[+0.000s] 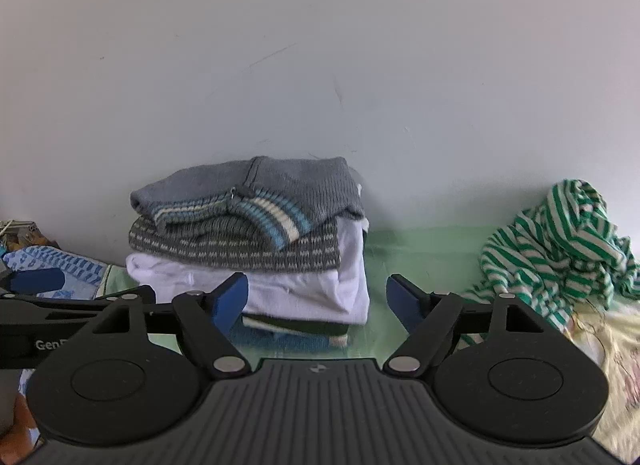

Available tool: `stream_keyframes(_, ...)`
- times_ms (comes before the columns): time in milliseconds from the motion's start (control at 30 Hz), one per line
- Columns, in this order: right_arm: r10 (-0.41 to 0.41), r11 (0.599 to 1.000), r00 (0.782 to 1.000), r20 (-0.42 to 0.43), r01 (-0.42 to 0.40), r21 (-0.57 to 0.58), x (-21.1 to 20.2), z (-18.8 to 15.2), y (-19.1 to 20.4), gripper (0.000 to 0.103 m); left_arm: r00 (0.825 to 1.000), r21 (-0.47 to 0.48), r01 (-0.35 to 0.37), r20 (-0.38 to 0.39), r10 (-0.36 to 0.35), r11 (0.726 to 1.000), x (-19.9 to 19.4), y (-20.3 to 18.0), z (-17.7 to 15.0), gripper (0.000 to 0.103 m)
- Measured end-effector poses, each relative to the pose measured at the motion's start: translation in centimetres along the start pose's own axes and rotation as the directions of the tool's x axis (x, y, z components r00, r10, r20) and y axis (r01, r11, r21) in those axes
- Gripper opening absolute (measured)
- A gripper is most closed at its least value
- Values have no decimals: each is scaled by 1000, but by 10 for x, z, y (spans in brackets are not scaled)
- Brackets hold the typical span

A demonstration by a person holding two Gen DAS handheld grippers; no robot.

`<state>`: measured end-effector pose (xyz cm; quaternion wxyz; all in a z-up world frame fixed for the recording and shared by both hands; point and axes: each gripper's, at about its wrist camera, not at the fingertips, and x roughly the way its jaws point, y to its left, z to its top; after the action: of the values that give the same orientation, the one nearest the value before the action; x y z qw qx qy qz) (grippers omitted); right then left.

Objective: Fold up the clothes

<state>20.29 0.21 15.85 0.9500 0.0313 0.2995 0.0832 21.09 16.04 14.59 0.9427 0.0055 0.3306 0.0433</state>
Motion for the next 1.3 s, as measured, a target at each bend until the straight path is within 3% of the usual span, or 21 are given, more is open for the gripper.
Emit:
stream_keyframes(300,-49,999,999,-23,48,-13,-28,-28,10,84,998,41,-65,12,65,997,-37,-8,-33,102)
stream_keyframes(467,-33,999,998,-47,34,19,-46,-46,12,91,998,46,-62,-17,63,997,-56,-5,-56,102)
stream_keyframes(767,-18,1000,994,-105,19,13,-66,-75,20,92,996,104,-79,-19,82,991,-82,-11,-83,102)
stream_keyframes(1167,-19,998,995,-93,24,60,-113,-106,16,92,994,16,-4,-108,6,1000,-104,6,-112,102)
stream_keyframes(1300,14,995,996,-88,-5,101,-130,-117,7,92,992,5,-15,-129,16,1000,-114,5,-126,102)
